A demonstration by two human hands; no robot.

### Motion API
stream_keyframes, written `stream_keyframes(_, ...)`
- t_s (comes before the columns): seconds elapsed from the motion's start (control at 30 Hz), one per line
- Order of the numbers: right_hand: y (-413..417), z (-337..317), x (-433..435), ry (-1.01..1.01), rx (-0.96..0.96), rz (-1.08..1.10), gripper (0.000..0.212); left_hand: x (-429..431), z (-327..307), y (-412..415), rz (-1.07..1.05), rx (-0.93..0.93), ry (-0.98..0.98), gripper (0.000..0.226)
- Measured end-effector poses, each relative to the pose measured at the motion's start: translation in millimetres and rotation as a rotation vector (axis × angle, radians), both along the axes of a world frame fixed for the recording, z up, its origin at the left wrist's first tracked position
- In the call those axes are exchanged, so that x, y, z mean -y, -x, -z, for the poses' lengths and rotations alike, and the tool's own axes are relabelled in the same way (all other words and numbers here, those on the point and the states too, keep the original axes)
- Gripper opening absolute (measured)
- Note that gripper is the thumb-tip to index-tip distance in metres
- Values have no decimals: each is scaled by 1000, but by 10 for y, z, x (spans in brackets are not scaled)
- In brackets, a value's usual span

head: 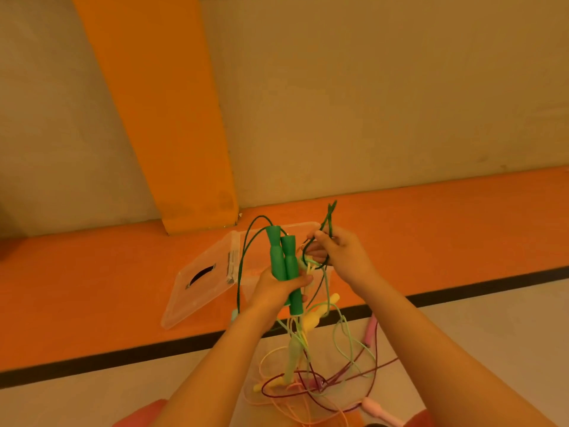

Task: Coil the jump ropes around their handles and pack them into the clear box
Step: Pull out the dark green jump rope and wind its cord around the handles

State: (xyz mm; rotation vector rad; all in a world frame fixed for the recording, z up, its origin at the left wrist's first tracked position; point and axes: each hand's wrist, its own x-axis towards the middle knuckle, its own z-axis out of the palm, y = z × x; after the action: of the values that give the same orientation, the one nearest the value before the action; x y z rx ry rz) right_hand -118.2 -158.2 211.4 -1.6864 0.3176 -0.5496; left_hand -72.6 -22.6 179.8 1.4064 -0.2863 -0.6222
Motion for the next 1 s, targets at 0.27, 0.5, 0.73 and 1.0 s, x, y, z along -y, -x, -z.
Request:
stream_keyframes(0.27, 34, 5, -26, 21, 50, 12, 16, 85, -18, 61, 11, 45, 42, 15)
stream_keyframes(0.5, 116, 31, 103, -79, -42, 17, 19, 51, -118, 33, 82, 62, 151, 12)
stream_keyframes(0.73, 139, -22, 62, 124, 5, 66, 14, -37, -174, -14, 35, 127, 63, 8)
stream_keyframes(1.0, 155, -63, -114, 84, 48, -41, 18, -7, -184, -16, -55, 152, -6, 16)
